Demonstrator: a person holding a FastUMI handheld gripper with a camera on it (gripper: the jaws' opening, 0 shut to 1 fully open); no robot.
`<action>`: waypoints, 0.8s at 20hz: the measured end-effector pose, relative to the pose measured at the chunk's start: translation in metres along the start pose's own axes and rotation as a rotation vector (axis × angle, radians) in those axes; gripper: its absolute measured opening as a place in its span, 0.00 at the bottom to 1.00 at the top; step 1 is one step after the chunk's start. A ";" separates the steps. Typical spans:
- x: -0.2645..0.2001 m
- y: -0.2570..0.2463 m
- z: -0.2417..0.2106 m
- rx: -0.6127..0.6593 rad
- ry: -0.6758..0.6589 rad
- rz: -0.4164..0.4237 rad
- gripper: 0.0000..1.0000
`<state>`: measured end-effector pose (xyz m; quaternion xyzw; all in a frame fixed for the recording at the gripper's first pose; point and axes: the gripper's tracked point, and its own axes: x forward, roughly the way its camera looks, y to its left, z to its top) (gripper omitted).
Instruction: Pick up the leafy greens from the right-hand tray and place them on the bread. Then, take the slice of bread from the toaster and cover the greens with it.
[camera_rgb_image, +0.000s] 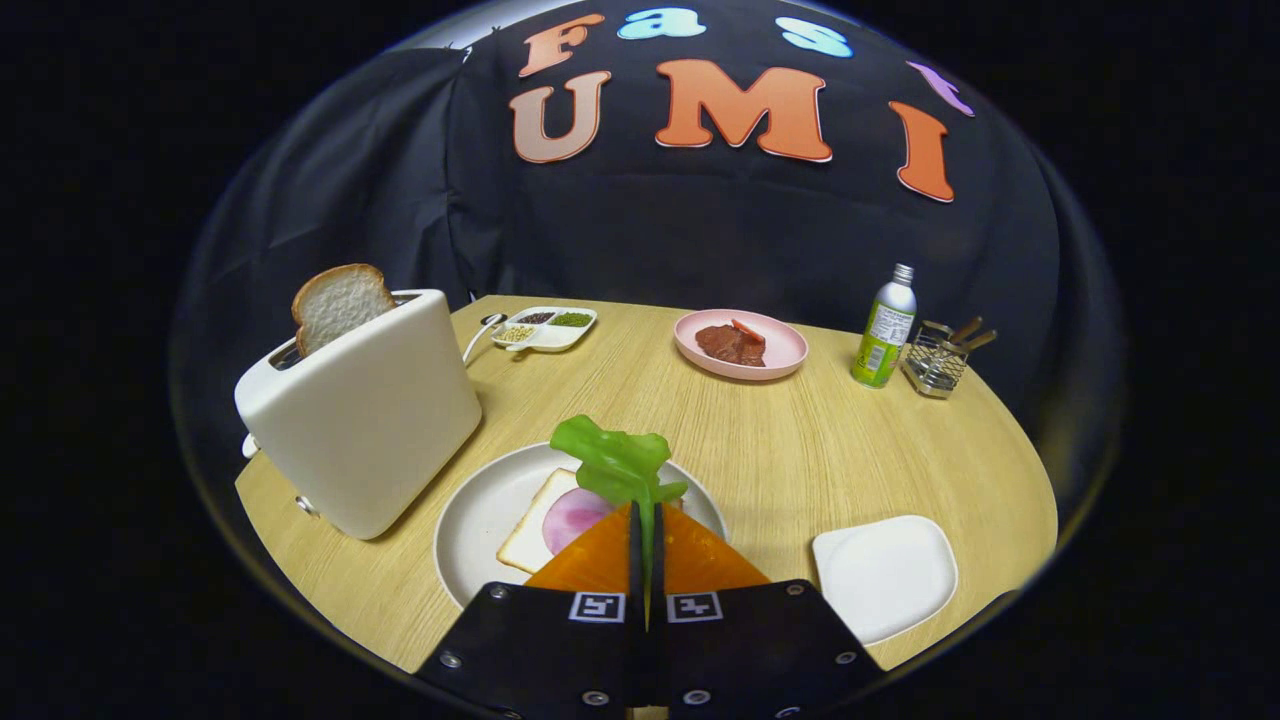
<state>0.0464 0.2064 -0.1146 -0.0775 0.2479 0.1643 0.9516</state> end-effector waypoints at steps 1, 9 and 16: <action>0.002 0.004 0.000 -0.003 0.002 0.009 0.01; 0.015 0.023 -0.003 -0.007 0.016 0.045 0.02; 0.026 0.032 -0.010 -0.015 0.030 0.056 0.06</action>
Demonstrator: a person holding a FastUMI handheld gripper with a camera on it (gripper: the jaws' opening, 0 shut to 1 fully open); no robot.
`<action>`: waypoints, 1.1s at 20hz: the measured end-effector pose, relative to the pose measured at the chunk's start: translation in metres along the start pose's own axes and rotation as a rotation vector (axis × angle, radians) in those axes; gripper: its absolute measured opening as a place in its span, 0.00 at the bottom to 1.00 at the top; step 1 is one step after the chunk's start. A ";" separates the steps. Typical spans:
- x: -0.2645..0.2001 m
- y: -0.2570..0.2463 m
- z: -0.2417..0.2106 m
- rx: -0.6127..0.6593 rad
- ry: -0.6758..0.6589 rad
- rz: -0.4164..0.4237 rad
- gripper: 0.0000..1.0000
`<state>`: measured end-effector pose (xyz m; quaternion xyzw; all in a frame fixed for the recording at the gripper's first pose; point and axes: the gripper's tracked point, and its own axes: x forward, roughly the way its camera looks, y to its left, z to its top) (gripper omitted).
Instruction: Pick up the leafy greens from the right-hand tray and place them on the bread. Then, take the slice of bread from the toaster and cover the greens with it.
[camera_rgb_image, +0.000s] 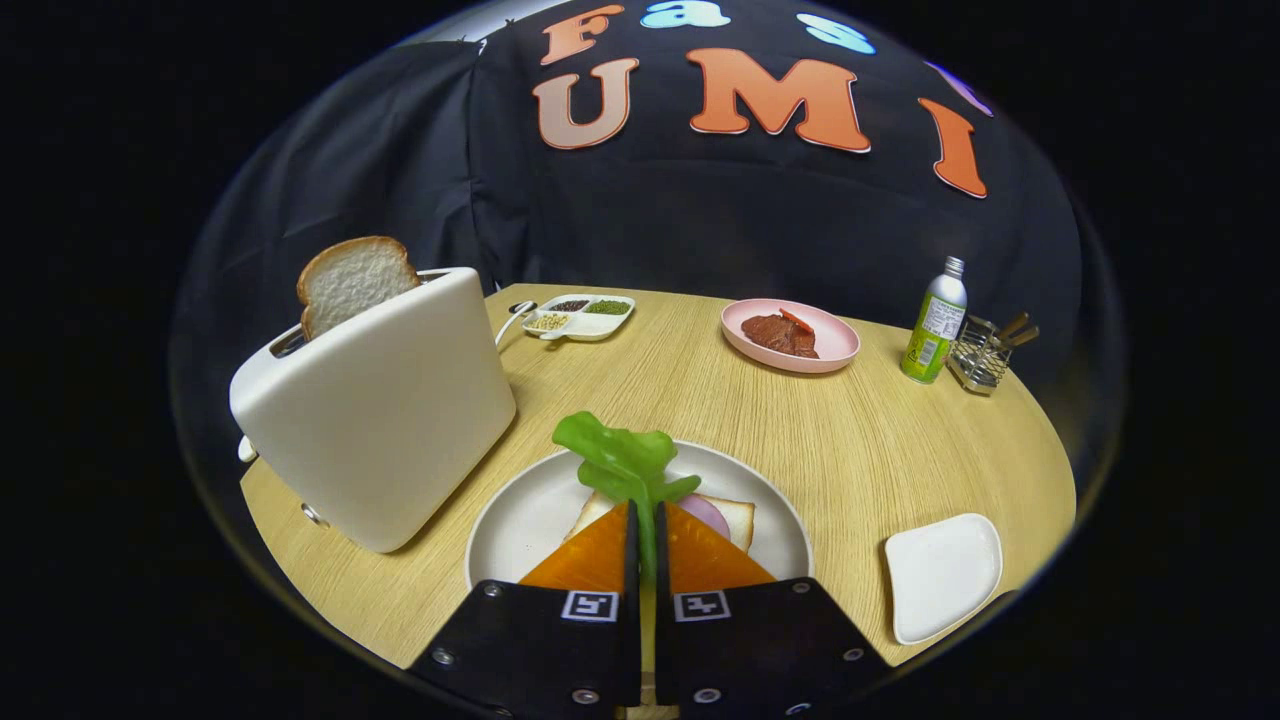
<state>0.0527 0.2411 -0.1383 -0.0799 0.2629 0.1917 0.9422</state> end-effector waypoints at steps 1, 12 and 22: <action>0.001 0.000 -0.002 0.000 0.007 0.000 0.12; -0.007 -0.008 0.007 0.032 -0.024 -0.051 0.93; -0.036 0.009 0.064 0.000 -0.104 -0.068 0.98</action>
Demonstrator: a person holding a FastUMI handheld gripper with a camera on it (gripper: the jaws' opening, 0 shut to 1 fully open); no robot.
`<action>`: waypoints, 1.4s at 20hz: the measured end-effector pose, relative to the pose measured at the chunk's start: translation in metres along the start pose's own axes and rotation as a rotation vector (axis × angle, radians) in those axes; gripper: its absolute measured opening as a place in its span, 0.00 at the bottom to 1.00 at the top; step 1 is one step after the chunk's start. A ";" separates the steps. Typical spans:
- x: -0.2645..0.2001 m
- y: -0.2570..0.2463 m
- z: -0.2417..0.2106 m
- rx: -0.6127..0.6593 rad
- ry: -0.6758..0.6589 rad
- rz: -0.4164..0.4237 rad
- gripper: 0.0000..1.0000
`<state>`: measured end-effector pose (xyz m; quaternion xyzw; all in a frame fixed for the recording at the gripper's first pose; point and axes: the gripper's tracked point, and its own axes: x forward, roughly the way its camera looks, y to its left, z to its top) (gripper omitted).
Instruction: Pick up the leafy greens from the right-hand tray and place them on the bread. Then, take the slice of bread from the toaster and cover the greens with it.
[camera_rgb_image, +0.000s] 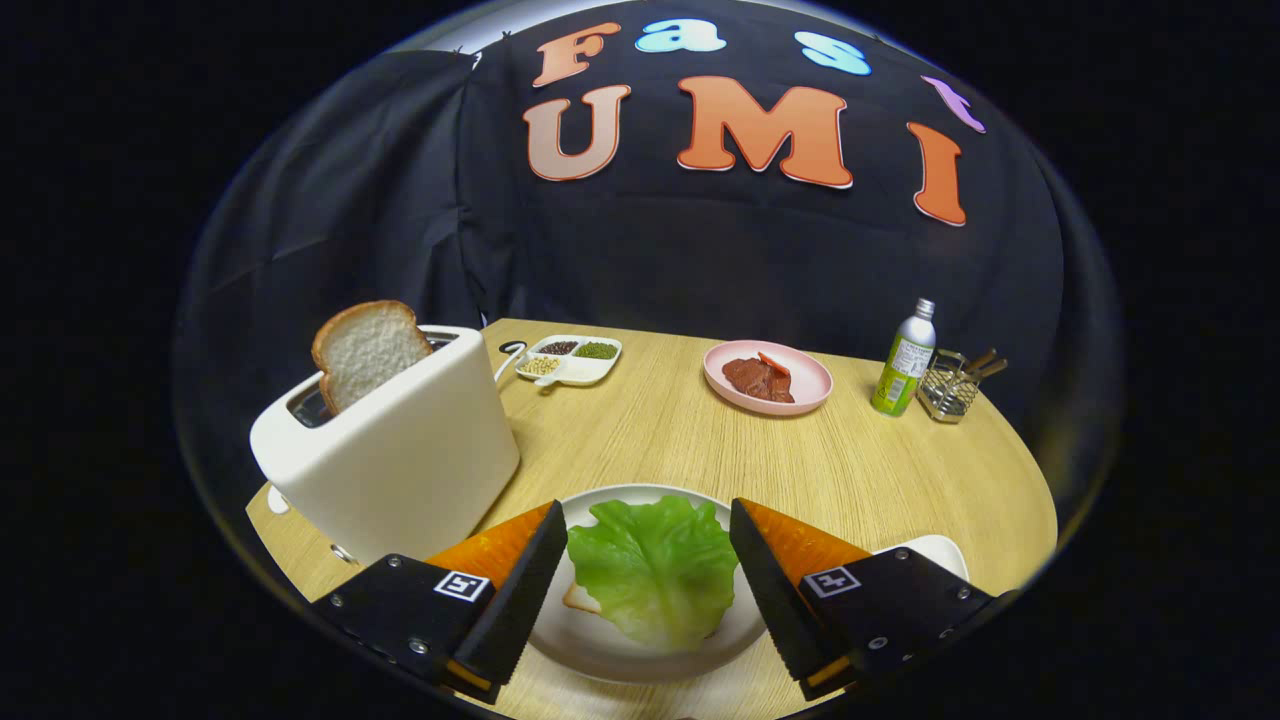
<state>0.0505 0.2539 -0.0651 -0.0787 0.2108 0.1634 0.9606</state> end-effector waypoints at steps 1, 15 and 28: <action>-0.003 0.005 0.009 -0.007 -0.011 0.002 0.98; -0.017 0.126 0.111 -0.056 -0.115 0.139 0.98; 0.014 0.180 0.094 -0.113 -0.067 0.133 0.98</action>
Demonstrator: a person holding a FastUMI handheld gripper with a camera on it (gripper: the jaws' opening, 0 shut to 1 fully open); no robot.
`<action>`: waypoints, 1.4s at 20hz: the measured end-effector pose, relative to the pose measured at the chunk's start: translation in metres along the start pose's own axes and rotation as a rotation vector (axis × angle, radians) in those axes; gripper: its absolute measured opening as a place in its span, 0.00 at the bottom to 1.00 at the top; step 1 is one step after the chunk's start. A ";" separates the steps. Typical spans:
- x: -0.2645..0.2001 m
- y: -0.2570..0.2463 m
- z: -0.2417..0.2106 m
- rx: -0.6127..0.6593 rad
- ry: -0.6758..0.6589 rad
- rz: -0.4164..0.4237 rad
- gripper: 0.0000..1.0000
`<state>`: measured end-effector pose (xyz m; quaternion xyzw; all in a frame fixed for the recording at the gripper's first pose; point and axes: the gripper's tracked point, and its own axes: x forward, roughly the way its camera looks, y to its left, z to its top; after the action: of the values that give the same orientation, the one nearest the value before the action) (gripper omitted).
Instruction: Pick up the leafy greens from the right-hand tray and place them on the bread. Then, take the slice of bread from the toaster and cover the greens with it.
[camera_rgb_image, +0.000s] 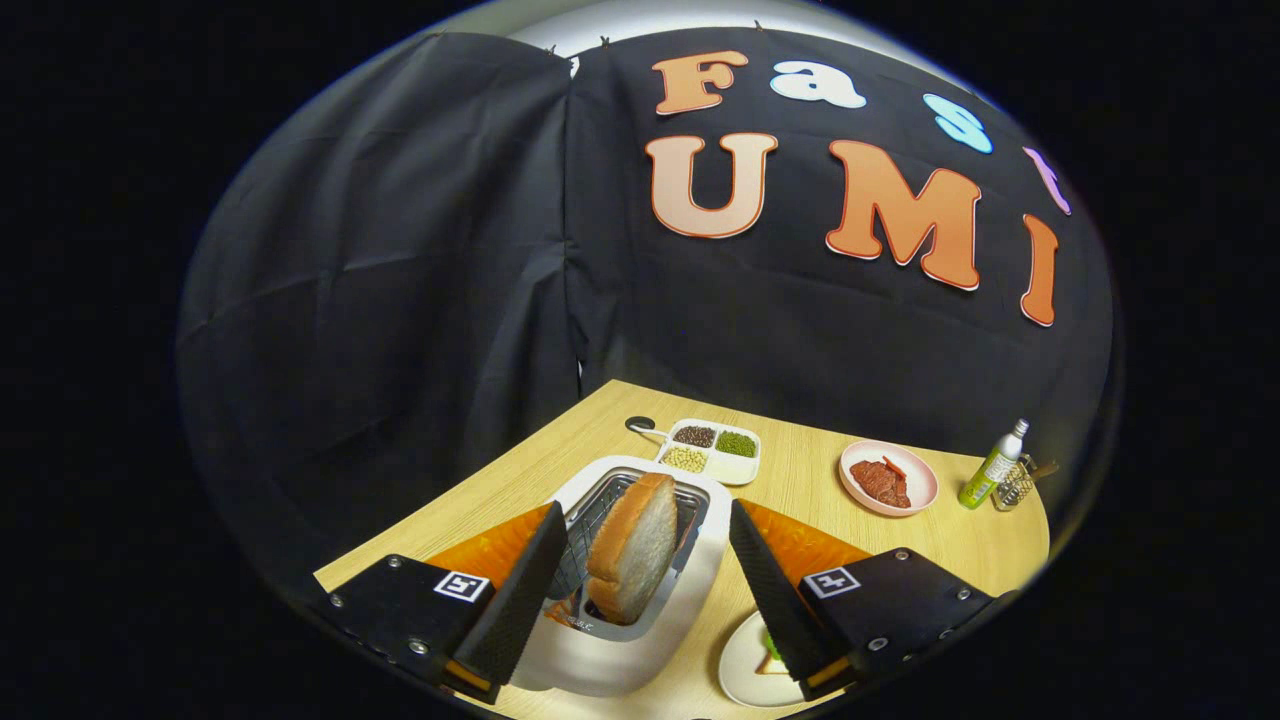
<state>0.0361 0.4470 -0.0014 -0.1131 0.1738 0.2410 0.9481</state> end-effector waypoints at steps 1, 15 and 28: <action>0.003 0.000 -0.003 -0.003 0.007 -0.010 0.98; 0.022 0.009 -0.023 -0.009 0.051 -0.055 0.27; -0.013 -0.002 0.013 0.043 -0.040 -0.016 0.14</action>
<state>0.0299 0.4436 0.0162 -0.0893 0.1589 0.2320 0.9555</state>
